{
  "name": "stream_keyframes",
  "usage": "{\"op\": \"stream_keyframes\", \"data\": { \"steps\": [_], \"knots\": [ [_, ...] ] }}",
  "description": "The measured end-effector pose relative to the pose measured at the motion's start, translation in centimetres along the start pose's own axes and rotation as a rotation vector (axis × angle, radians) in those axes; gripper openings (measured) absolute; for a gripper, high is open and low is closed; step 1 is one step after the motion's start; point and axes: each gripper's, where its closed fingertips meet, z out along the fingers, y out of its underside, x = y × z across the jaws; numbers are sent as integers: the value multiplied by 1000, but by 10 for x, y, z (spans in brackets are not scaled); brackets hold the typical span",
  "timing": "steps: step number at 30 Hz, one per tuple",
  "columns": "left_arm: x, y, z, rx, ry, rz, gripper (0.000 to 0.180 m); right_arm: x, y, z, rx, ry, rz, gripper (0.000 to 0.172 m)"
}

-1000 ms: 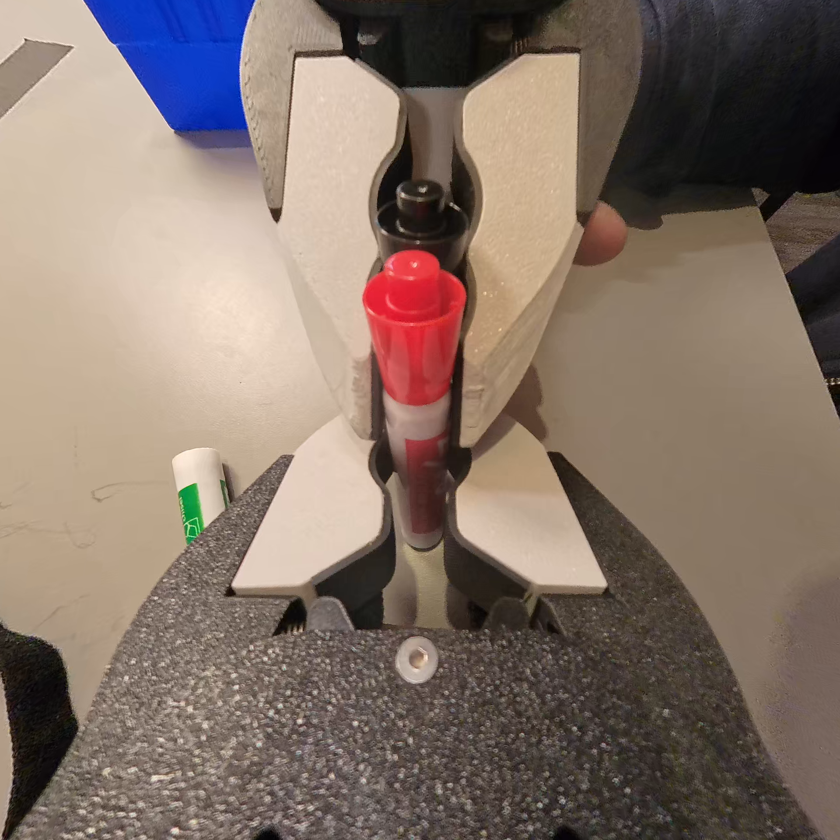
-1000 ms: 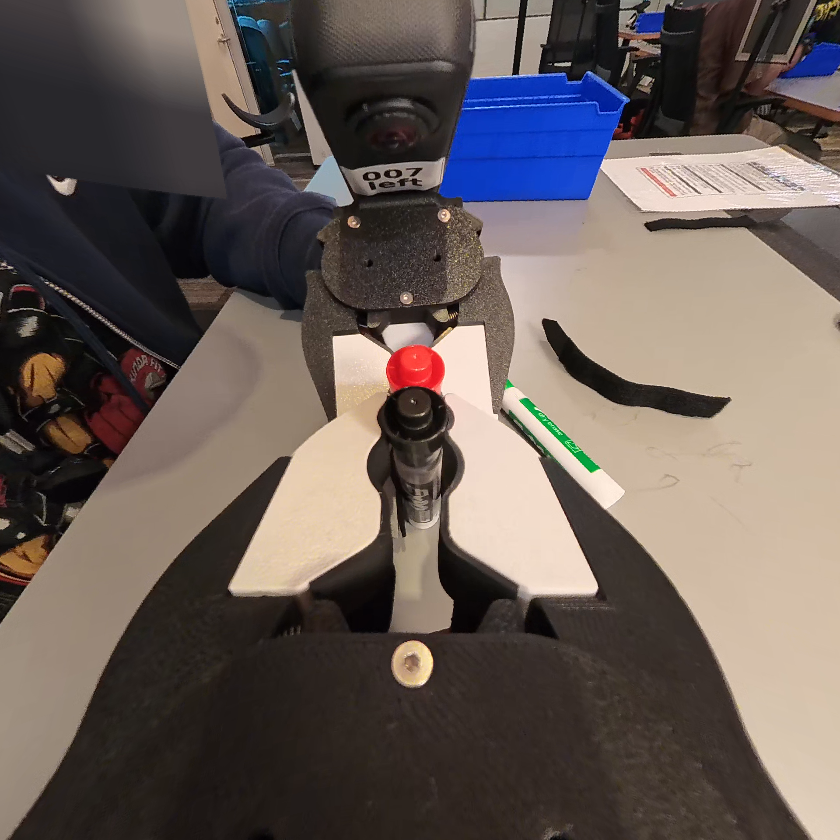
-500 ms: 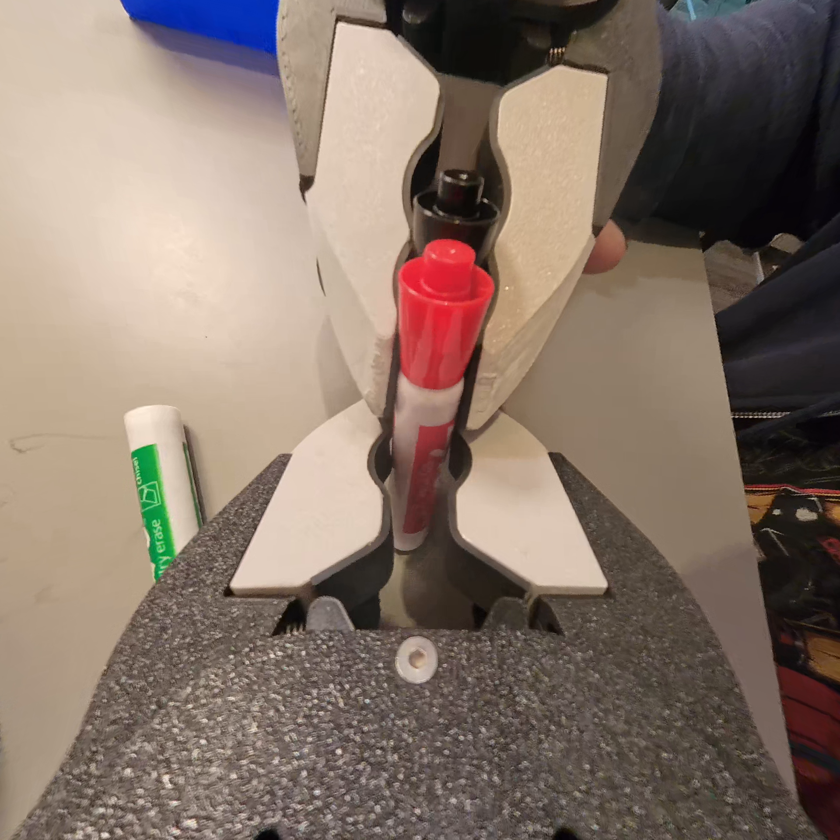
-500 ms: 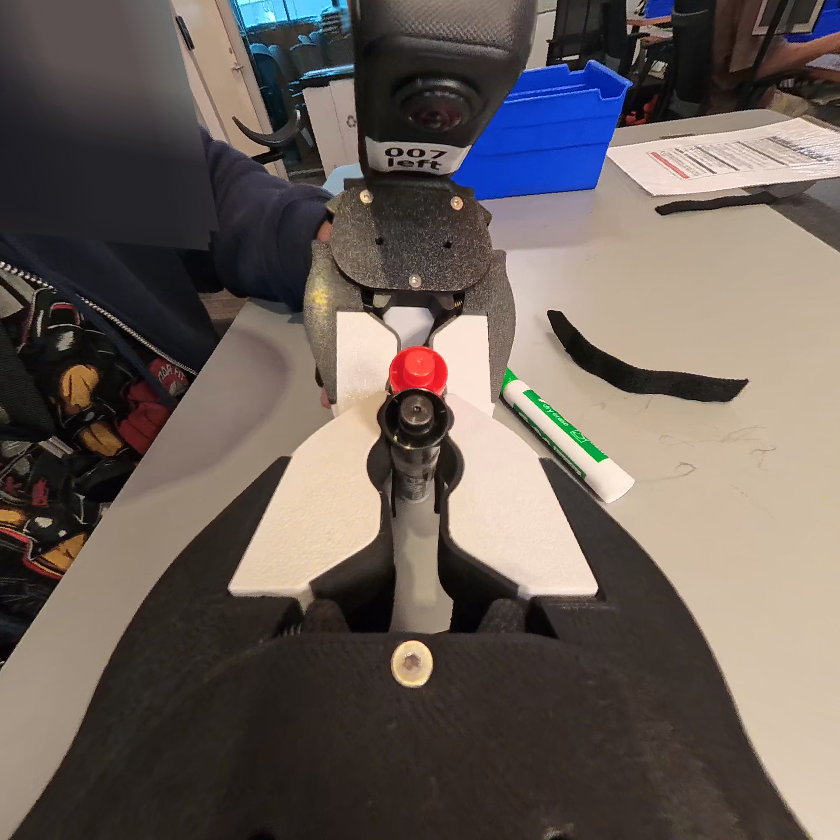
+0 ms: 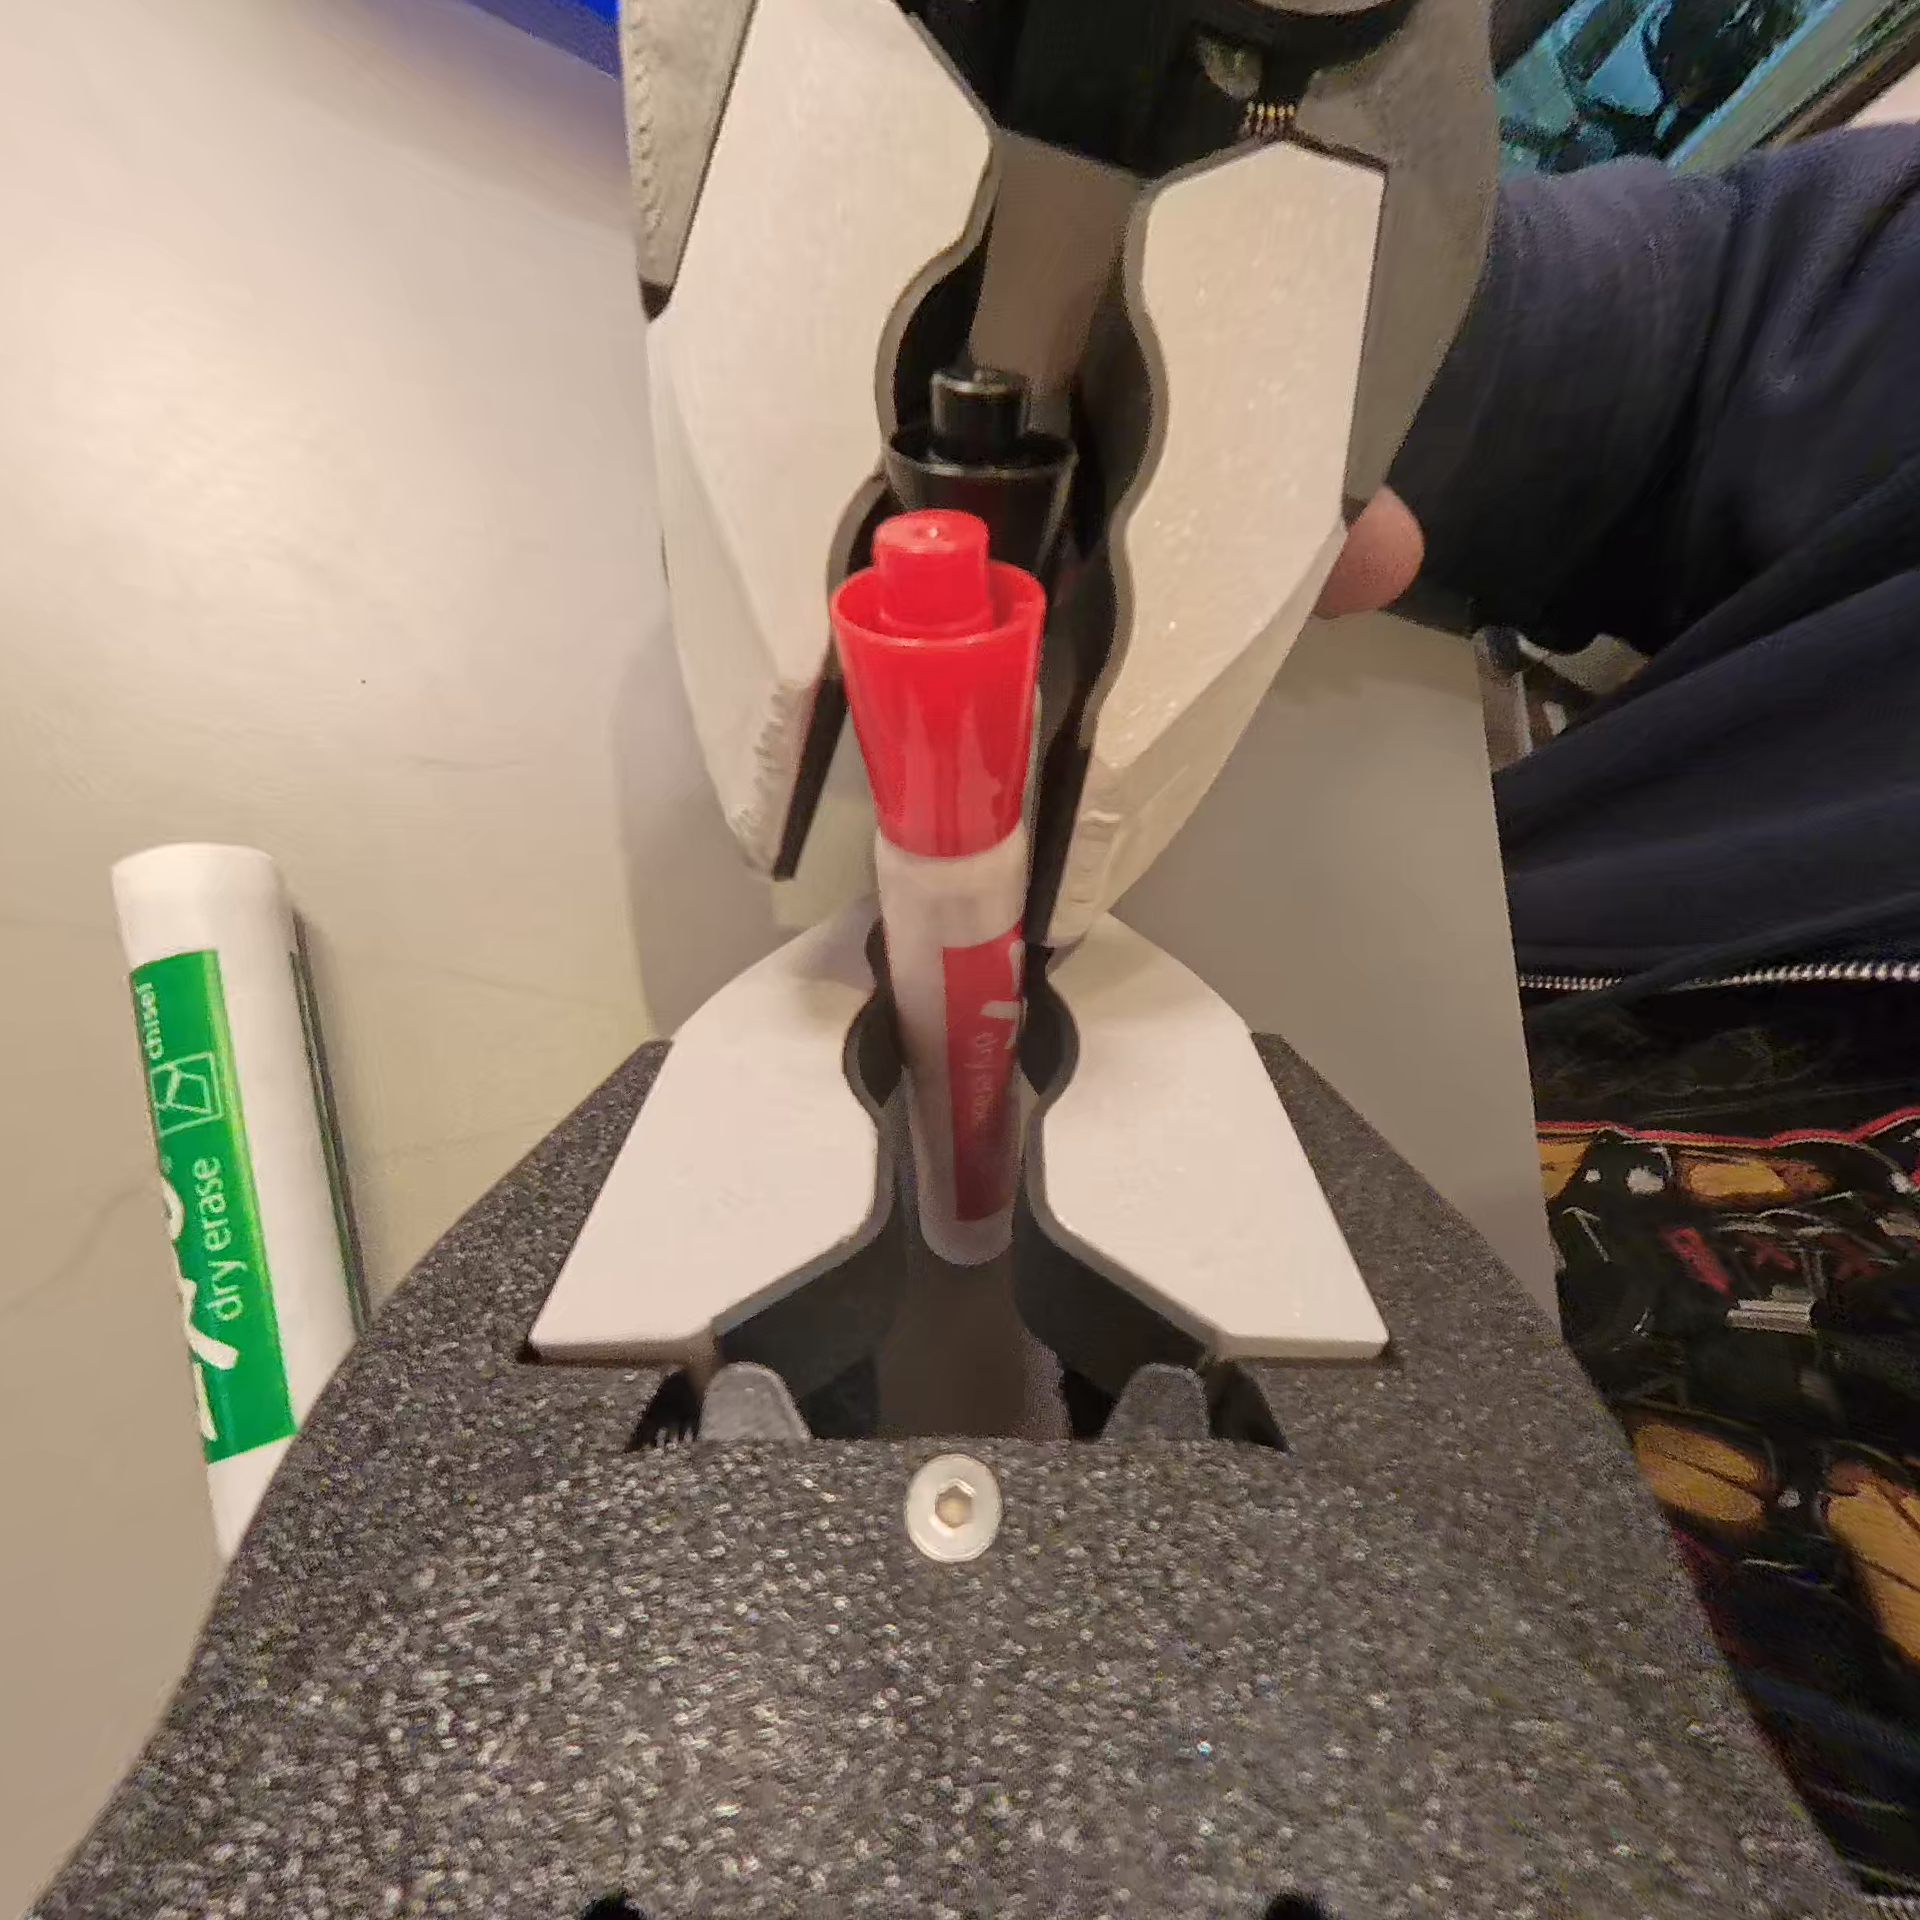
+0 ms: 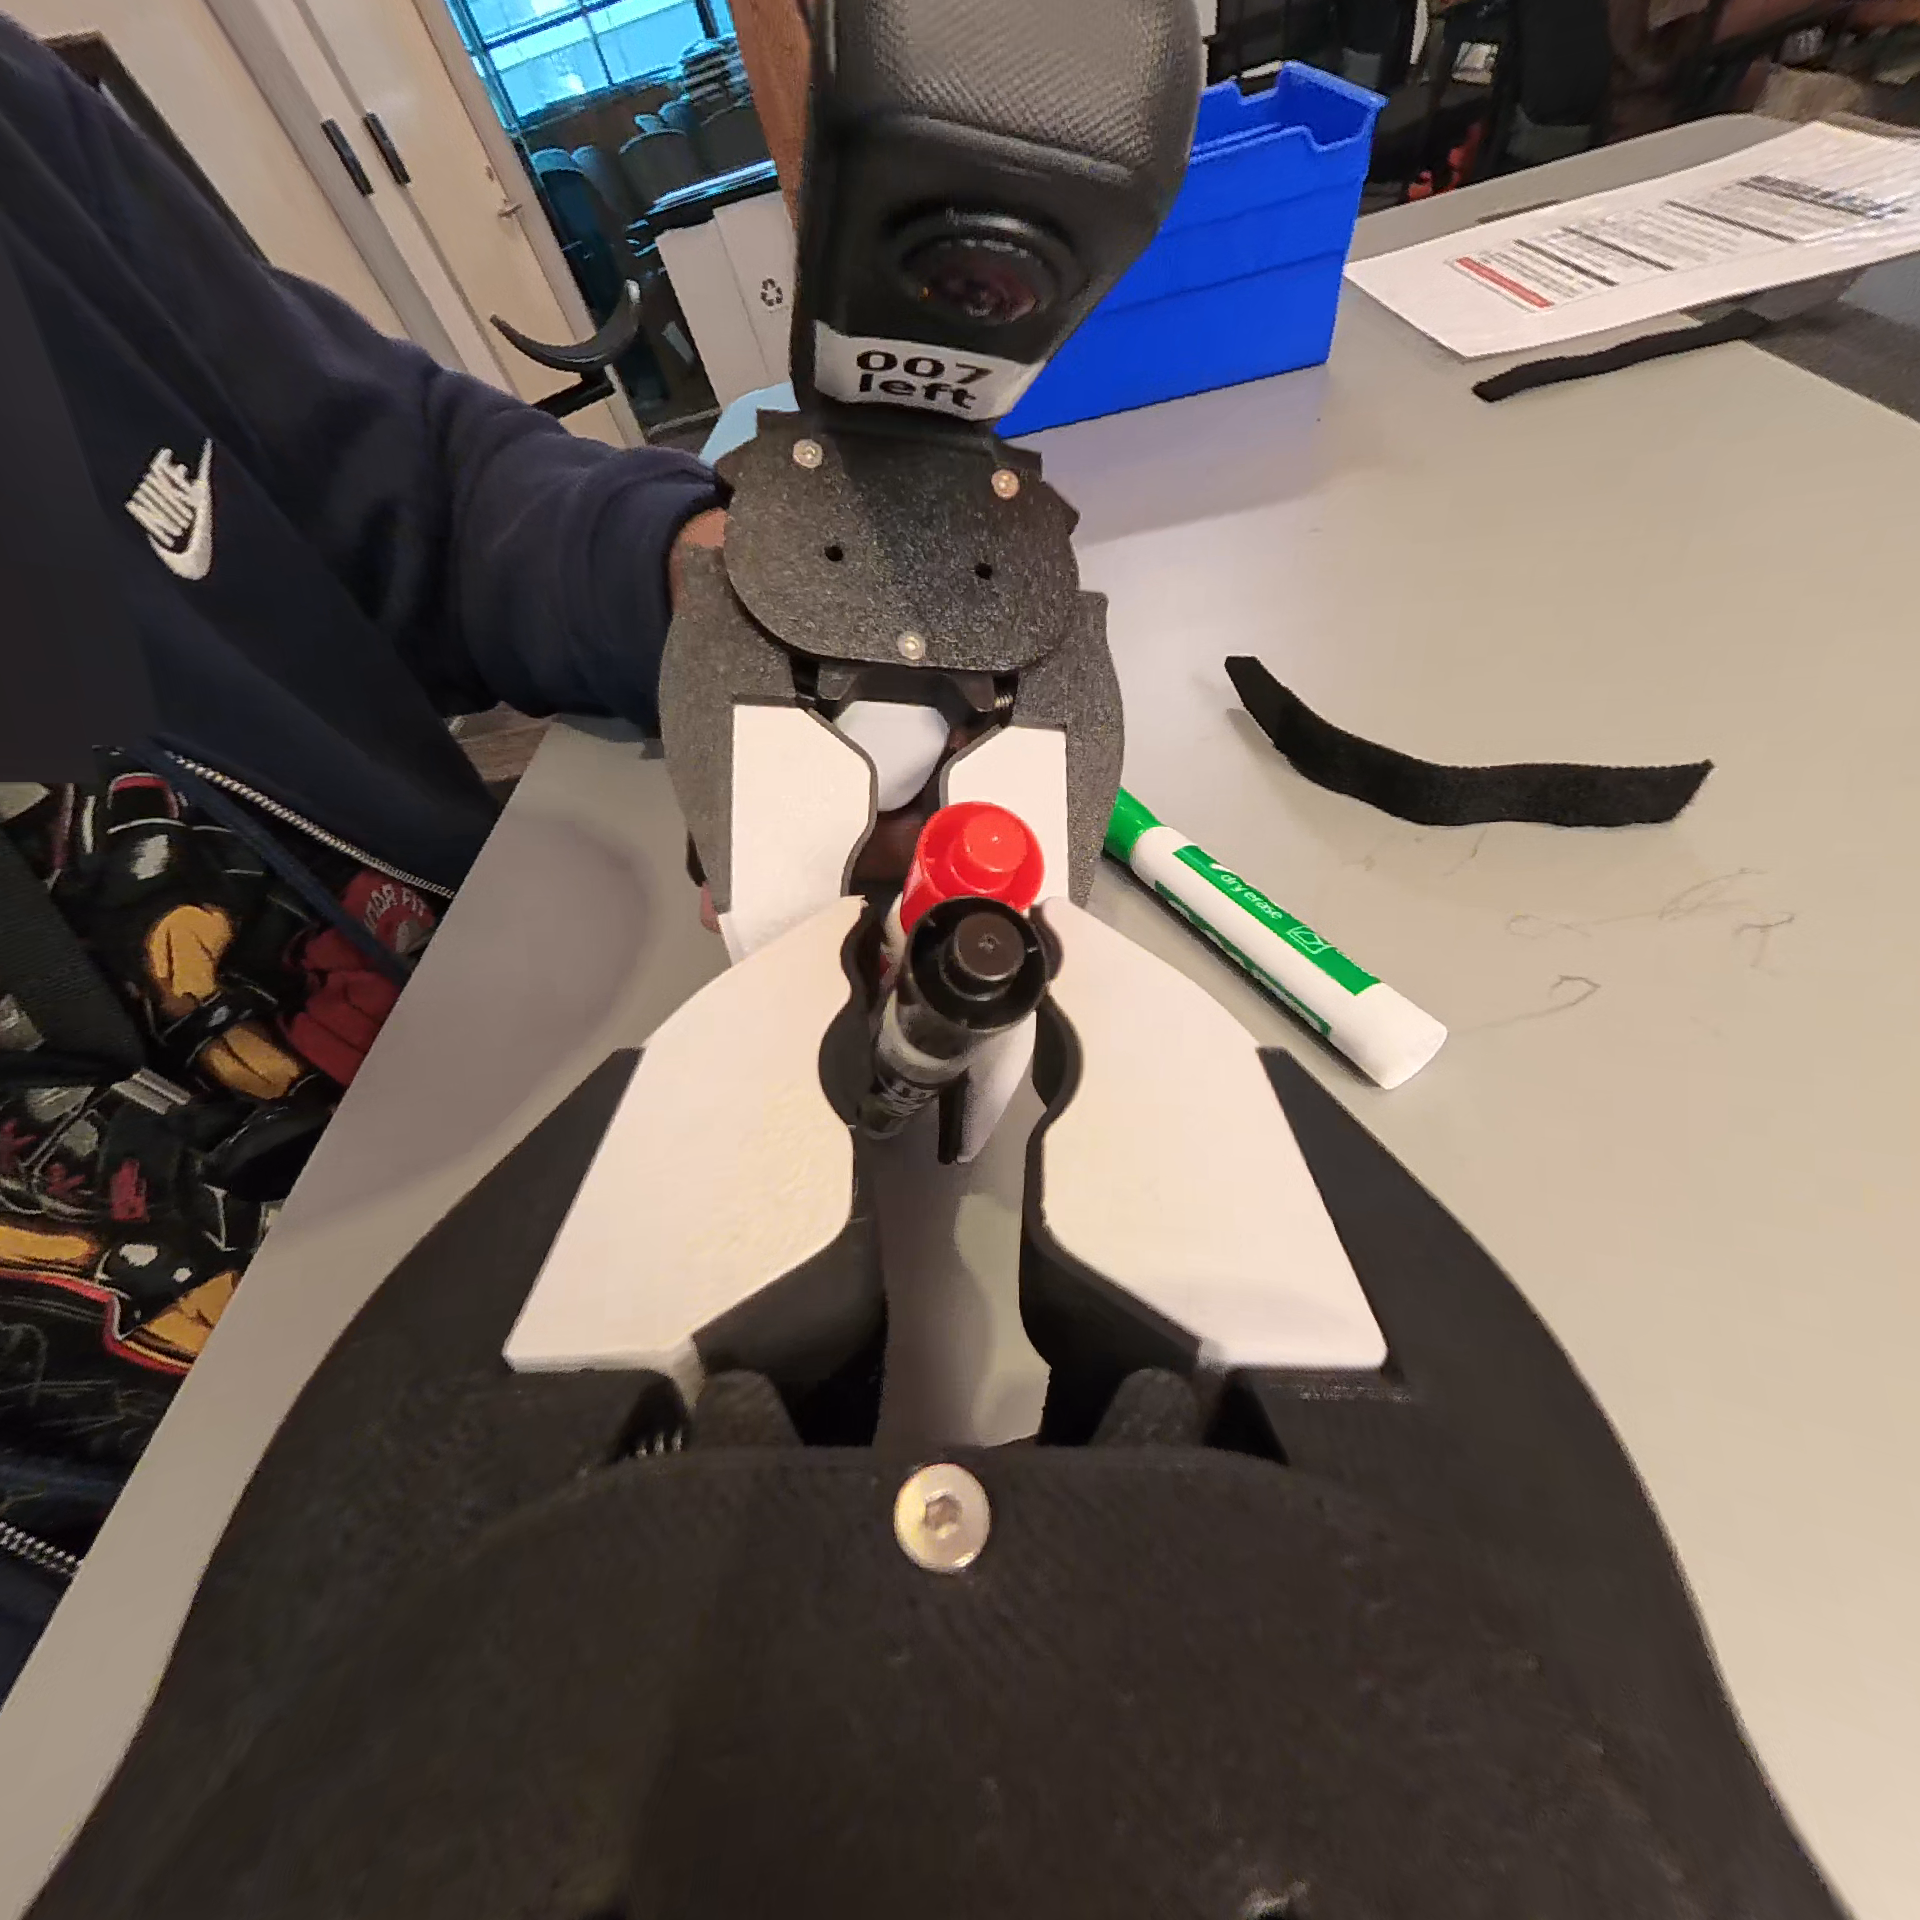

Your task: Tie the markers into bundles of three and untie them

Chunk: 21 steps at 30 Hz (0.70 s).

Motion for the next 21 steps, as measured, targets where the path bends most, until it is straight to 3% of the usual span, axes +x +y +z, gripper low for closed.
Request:
{"op": "stream_keyframes", "data": {
  "steps": [7,13,21],
  "knots": [
    [-8,-2,-6,53,42,-142,20,10,-1,-4,10,25,74,43],
    [-16,-17,-22,159,73,-226,20,16,-3,-8,30,37,130,44],
    [-23,-10,-20,128,-24,-140,20,17,2,-3,-6,89,58,44]
  ]
}}
